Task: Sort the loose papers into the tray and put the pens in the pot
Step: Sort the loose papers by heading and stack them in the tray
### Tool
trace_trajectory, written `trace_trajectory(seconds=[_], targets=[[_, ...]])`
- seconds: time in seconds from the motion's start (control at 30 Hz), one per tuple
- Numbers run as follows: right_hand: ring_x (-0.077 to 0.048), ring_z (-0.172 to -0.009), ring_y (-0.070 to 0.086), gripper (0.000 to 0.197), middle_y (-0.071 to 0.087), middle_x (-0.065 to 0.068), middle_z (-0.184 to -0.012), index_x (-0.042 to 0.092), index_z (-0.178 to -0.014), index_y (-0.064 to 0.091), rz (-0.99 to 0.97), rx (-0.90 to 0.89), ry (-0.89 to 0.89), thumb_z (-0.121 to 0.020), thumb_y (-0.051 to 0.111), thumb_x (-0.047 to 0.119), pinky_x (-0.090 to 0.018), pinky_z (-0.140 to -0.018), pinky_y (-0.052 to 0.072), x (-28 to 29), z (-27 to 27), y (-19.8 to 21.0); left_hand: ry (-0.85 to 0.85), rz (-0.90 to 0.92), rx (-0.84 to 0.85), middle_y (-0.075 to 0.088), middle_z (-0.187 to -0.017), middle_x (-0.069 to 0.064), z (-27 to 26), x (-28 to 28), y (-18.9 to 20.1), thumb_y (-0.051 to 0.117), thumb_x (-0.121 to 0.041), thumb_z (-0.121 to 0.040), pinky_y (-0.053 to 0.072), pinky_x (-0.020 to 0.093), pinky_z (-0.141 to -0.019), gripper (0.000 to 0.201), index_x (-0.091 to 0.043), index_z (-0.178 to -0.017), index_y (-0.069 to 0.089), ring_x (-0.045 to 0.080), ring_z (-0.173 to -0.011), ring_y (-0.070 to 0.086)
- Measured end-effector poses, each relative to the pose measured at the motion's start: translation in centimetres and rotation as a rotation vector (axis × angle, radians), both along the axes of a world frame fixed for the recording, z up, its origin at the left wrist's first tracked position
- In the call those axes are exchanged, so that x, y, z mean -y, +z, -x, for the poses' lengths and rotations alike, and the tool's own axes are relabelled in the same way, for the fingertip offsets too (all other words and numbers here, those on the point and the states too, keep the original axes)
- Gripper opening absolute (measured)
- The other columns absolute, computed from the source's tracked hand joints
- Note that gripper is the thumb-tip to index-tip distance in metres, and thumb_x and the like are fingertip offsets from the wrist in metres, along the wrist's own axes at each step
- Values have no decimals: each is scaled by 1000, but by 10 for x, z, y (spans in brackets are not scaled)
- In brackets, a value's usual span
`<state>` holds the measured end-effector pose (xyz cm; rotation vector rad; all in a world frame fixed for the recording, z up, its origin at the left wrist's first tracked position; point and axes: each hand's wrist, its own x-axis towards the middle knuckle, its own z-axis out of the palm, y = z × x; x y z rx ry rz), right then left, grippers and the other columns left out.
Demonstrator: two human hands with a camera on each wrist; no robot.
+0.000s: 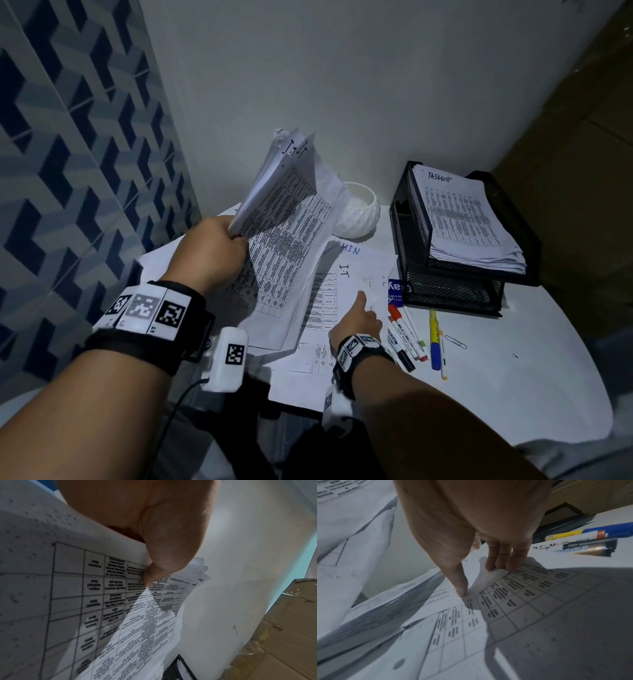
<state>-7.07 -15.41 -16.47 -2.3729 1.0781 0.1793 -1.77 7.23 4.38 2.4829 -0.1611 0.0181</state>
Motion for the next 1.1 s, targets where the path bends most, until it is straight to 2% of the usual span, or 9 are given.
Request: trace_trajectory(seconds=[0.23, 0.43, 0.53, 0.63, 0.7, 0.77, 0.87, 1.0, 1.1], targets=[[-36, -135, 35, 95, 23, -14, -150, 36, -154, 18, -46, -6, -68, -80, 69, 5, -50, -102, 48, -7, -1, -2, 7, -12, -6, 60, -74, 7, 0, 3, 1, 57, -21, -98, 36, 33, -62, 17, -12, -84, 59, 27, -69, 54], [-36, -131, 49, 105, 42, -17, -145, 37, -158, 6, -121, 46, -111, -82, 71, 5, -47, -105, 49, 1, -4, -7, -8, 0, -6, 62, -76, 8, 1, 3, 2, 57, -20, -99, 39, 33, -65, 13, -12, -90, 63, 32, -75, 57], [-31, -108, 64, 104, 59, -11, -125, 40, -158, -1, -202, 137, -184, -86, 62, 1, -40, -87, 56, 2, -2, -9, -18, 6, -2, 61, -74, 9, -1, 1, 1, 56, -20, -98, 38, 33, -61, 16, -12, -85, 60, 31, -73, 58], [-29, -85, 67, 67, 65, -10, -104, 27, -147, 33, -268, 259, -281, -89, 55, 0, -37, -74, 59, 8, 2, 5, -10, 17, 7, 59, -71, 8, -5, -3, -1, 56, -19, -97, 39, 34, -60, 22, -15, -76, 54, 33, -73, 59], [-23, -75, 65, 27, 69, -9, -100, 13, -115, 58, -306, 345, -289, -92, 56, 0, -28, -63, 57, 18, 2, 26, -3, 28, 8, 59, -71, 8, -8, -4, -1, 56, -19, -97, 39, 34, -60, 23, -15, -75, 53, 34, -73, 59], [-21, -66, 62, 7, 68, -6, -86, 11, -92, 63, -332, 493, -300, -92, 61, 4, -22, -51, 50, 33, 2, 49, 3, 41, 14, 58, -70, 7, -9, -4, -1, 57, -19, -96, 40, 35, -63, 25, -16, -73, 51, 36, -75, 59], [-27, -75, 67, 2, 70, -6, -86, 13, -92, 68, -377, 783, -312, -92, 66, 12, -26, -60, 50, 60, 9, 89, 8, 69, 27, 56, -69, 5, -9, -1, -1, 57, -20, -97, 41, 35, -67, 28, -20, -70, 49, 37, -79, 60], [-6, -68, 63, 10, 67, -2, -90, 13, -104, 66, -386, 1042, -287, -98, 61, 8, -13, -54, 51, 101, 36, 151, 32, 83, 79, 61, -77, 7, -7, 5, 0, 55, -20, -97, 43, 36, -71, 13, -21, -85, 59, 35, -83, 60], [-8, -86, 70, 17, 72, 2, -100, 15, -111, 69, -336, 1116, -183, -96, 63, 12, -26, -79, 56, 130, 58, 180, 73, 73, 120, 63, -84, 10, -4, 12, 1, 53, -19, -98, 41, 35, -73, 14, -15, -100, 67, 32, -82, 55]])
